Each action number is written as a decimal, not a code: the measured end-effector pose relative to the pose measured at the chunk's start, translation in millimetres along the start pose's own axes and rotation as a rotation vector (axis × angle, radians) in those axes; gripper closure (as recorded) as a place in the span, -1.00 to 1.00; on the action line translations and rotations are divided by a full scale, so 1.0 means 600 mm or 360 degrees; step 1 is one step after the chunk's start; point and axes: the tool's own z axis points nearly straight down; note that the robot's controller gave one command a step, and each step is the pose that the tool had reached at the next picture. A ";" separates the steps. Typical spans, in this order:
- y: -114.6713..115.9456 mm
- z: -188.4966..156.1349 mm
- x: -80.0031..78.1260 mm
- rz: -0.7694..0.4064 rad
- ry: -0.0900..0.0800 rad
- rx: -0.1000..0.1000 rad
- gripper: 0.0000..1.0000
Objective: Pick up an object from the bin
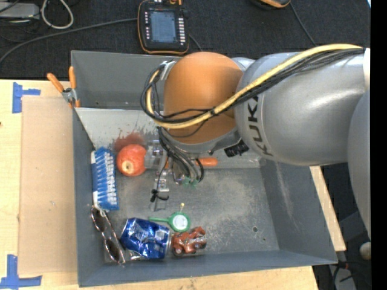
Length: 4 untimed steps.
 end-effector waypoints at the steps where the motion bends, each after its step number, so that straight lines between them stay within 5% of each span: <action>1: -0.002 -0.006 -0.003 0.0008 -0.0011 -0.0002 -1.00; 2: 0.006 0.092 0.046 -0.0196 -0.0008 -0.0001 -1.00; 3: 0.015 0.115 0.031 0.0351 -0.0013 -0.0006 -1.00; 4: 0.008 0.171 0.082 -0.0002 0.0001 0.0001 -1.00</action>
Offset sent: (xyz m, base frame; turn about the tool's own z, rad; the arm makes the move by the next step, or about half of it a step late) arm -0.0370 0.0052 -0.0716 -0.1599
